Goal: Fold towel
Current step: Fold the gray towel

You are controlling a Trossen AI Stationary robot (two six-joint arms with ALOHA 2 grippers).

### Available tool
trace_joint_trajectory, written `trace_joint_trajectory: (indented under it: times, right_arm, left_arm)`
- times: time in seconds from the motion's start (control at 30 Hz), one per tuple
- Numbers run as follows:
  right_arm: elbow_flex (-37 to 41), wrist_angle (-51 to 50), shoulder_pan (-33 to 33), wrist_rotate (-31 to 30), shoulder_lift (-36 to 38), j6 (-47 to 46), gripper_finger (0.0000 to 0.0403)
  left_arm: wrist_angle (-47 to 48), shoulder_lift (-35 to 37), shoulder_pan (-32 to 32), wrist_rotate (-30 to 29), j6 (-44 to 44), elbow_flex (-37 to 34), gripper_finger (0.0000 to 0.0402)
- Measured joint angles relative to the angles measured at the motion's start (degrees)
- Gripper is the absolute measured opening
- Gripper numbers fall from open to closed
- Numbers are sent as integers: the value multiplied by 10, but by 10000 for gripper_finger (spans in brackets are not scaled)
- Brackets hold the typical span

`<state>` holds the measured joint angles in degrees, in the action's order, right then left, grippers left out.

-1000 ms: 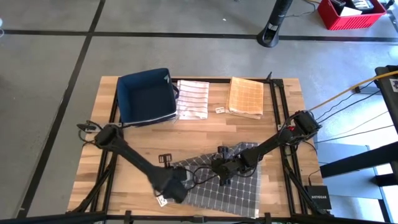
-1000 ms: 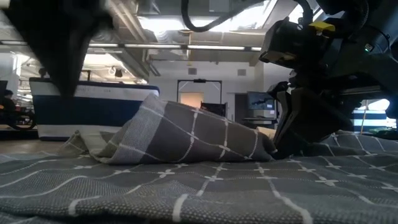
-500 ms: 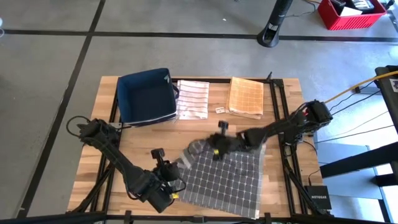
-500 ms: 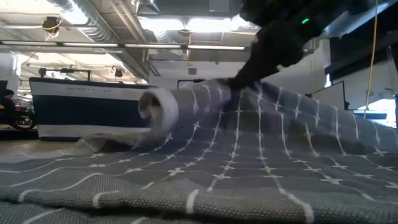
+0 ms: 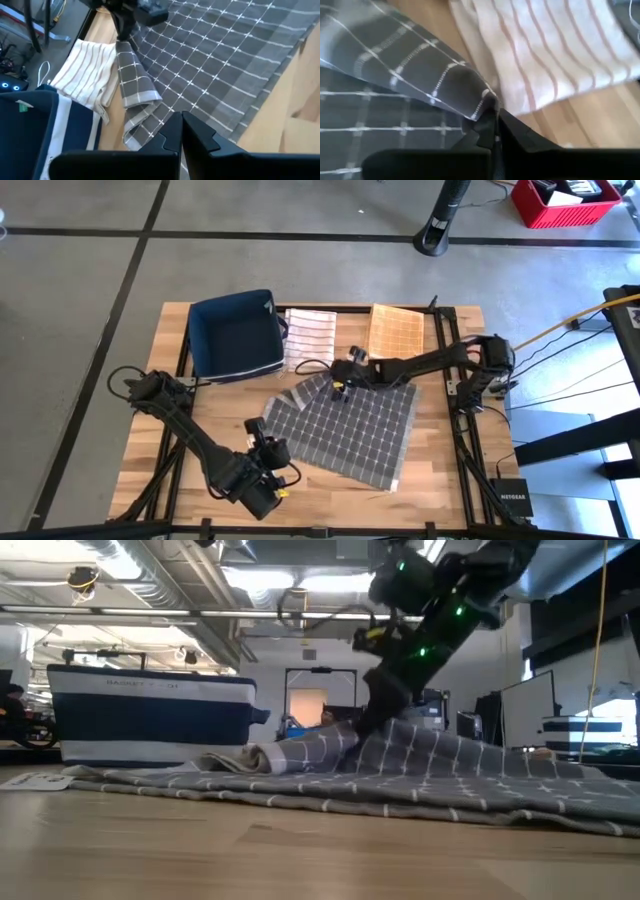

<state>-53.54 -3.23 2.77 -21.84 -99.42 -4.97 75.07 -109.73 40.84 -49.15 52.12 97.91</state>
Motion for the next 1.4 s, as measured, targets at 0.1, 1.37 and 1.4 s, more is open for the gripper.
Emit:
trace_joint_trajectory:
  times: [0.1,1.37,1.4]
  right_arm:
    - [0,-8,16,-5,-4,-26,67]
    - [5,49,-351,199,-76,-156,206]
    - [-1,33,-352,201,-71,-156,206]
  left_arm:
    - [-14,0,-4,0,0,0,3]
    - [-147,-108,-68,210,-124,0,3]
    - [-148,-107,-68,211,-125,0,3]
